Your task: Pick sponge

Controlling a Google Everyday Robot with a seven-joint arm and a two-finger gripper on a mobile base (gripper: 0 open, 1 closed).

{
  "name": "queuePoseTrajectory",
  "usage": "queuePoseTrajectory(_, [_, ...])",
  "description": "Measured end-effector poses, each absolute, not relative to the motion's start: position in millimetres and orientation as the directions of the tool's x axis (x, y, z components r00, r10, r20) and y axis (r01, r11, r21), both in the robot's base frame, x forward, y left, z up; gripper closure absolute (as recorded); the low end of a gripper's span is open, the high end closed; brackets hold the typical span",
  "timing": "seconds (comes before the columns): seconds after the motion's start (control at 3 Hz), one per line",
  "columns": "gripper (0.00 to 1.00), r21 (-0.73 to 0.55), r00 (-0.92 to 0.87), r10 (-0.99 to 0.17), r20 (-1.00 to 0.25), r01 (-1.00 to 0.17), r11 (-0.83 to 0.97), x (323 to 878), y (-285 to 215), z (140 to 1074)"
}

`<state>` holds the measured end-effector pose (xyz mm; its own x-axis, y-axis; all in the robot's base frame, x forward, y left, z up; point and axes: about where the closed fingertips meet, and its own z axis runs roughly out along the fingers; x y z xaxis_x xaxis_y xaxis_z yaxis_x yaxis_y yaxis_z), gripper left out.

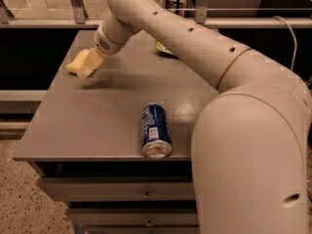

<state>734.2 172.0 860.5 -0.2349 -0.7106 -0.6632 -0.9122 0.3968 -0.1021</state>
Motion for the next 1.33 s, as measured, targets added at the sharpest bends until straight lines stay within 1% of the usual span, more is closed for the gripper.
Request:
queuePoseTrajectory(0.33, [0.0,-0.097,-0.252,-0.709,-0.658,-0.906,0.411,742,170,851])
queuePoseTrajectory(1.0, [0.0,-0.067,-0.271,-0.682,-0.679,-0.903,0.425,754,185,839])
queuePoseTrajectory(1.33, [0.16,-0.037,-0.288,-0.675,-0.679,-0.905,0.424,755,195,831])
